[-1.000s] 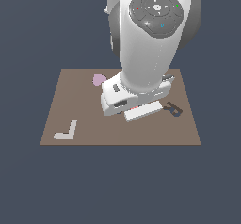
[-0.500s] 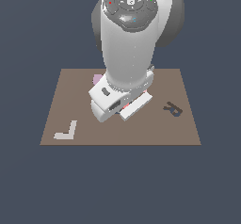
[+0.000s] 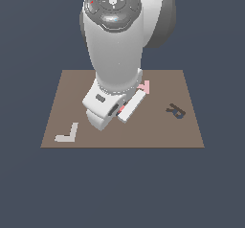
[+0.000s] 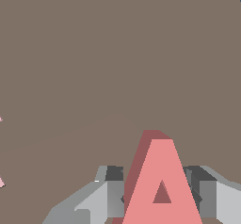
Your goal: Insert a designated object into the corresponding slot on a board.
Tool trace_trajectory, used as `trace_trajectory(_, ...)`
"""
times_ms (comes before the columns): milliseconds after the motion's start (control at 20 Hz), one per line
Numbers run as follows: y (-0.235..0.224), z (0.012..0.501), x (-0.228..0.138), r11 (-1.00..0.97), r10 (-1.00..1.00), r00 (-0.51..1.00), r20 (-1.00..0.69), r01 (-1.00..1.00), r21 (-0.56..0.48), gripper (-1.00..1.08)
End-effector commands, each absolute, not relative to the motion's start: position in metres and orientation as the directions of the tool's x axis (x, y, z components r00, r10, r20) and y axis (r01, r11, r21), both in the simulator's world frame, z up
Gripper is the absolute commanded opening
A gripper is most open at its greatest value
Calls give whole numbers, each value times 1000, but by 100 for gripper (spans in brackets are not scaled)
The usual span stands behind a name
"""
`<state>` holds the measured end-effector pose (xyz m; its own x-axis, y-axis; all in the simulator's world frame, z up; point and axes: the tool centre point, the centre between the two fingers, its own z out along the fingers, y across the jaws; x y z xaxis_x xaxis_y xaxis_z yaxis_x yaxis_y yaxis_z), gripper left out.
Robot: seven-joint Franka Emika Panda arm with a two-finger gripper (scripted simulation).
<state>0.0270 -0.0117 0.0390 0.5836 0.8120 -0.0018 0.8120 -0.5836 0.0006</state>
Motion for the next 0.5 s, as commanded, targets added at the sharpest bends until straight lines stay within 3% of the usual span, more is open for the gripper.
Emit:
trace_trajectory(0,-16,40,28,-544,839,544,-2,839,1,-100)
trace_trajectory(450,-24,40,32,-463,886,463,-2,886,0,-100)
